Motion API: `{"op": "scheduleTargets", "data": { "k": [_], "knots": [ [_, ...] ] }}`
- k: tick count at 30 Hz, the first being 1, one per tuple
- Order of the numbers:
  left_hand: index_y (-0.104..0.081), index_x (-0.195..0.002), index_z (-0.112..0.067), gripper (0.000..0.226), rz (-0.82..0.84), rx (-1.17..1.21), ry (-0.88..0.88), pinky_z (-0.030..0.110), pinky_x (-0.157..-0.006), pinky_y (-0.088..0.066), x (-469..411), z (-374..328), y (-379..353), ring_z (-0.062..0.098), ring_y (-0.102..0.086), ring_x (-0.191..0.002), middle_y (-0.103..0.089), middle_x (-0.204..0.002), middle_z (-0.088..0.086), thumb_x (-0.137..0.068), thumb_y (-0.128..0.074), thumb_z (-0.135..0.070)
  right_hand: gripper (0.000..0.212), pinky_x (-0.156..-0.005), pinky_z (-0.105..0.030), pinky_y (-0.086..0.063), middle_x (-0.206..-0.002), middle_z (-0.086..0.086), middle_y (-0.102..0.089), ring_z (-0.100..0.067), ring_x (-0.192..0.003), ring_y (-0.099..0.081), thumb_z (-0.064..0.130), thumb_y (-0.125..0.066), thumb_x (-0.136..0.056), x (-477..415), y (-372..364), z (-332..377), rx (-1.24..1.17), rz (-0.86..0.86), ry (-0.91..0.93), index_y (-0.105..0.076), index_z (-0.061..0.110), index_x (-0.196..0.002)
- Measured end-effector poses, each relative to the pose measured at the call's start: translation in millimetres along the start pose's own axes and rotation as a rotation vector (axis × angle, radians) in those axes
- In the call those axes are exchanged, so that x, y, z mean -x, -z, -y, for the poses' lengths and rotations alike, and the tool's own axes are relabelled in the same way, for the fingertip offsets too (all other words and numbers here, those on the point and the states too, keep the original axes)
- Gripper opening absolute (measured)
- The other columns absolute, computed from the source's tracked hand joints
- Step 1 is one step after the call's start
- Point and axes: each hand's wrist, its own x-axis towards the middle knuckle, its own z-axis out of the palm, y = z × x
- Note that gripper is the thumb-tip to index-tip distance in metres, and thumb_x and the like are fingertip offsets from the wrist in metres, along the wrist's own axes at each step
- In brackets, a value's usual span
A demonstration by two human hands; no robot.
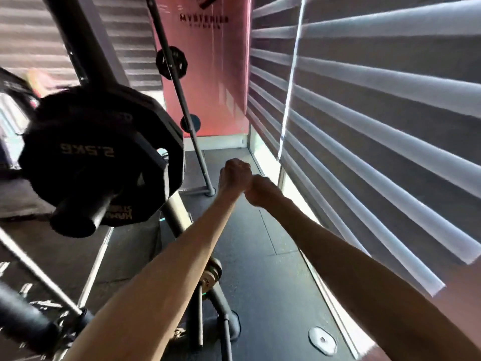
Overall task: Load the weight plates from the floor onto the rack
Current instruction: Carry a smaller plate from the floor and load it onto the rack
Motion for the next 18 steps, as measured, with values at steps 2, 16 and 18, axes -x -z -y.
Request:
{"op": "scheduleTargets", "data": {
  "k": [2,16,18],
  "knots": [
    [-0.069,-0.103,0.004,0.028,-0.077,0.074,-0.044,0.037,-0.092,-0.05,-3,-45,9,0.036,-0.064,-0.11,-0.069,-0.112,0.025,-0.095,-0.048,-0.012,0.038,-0.09,-0.038,-0.05,-0.12,-0.013,-0.066,-0.034,-0.113,-0.063,0.032,-0.042,-0.099,1,44,7,-0.034,-0.099,0.033,-0.062,0.008,-0.121],
    [-0.068,-0.117,-0.015,0.028,-0.5,-0.186,-0.495,0.029,-0.101,-0.047,74,-118,186,0.012,-0.063,-0.112,-0.07,-0.118,-0.001,-0.099,-0.047,-0.022,0.025,-0.085,-0.031,-0.05,-0.107,0.001,-0.071,-0.016,-0.096,-0.066,0.036,-0.049,-0.1,71,107,118,-0.652,-0.312,0.469,-0.064,0.02,-0.111],
    [-0.068,-0.118,-0.014,0.028,-0.594,-0.268,-0.495,0.026,-0.1,-0.046,81,-102,219,0.013,-0.062,-0.114,-0.07,-0.119,-0.001,-0.099,-0.048,-0.022,0.027,-0.088,-0.03,-0.049,-0.108,-0.001,-0.07,-0.017,-0.1,-0.065,0.036,-0.049,-0.101,77,97,136,-0.681,-0.276,0.528,-0.064,0.018,-0.114]
  ]
}}
